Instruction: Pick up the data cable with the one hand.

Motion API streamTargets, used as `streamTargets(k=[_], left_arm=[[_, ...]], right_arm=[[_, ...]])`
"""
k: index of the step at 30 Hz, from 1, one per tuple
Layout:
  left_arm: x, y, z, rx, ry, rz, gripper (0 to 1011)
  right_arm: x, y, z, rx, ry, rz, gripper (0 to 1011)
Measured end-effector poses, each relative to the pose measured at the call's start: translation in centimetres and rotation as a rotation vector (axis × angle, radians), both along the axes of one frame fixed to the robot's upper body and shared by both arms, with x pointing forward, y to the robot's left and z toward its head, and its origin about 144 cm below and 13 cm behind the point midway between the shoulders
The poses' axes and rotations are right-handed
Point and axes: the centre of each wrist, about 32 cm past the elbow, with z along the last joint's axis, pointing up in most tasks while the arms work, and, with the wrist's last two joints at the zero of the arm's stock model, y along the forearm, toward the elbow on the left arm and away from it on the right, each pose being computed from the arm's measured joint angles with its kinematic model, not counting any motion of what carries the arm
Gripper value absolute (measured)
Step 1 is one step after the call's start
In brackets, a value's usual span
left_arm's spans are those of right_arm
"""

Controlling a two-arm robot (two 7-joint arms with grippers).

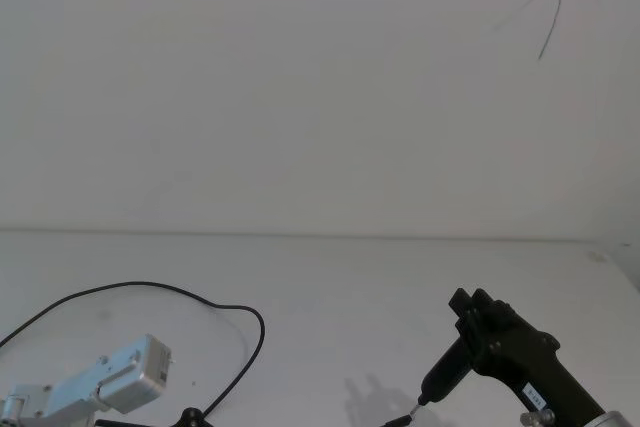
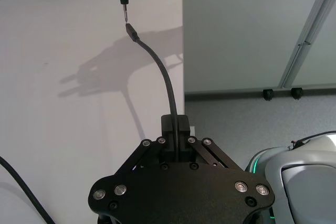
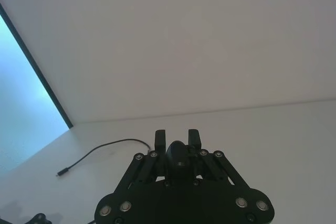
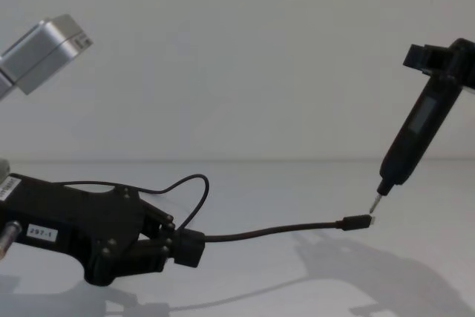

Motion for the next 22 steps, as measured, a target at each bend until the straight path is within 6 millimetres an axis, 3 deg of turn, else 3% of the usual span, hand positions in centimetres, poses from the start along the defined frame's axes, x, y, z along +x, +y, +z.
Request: streamTargets(k=[22], left_arm=[[-0.01, 0.04, 0.0, -0.001, 0.0, -0.001, 50]], right_arm=[[0.01, -0.41, -0.38, 0.019, 0.023, 0.016, 251]])
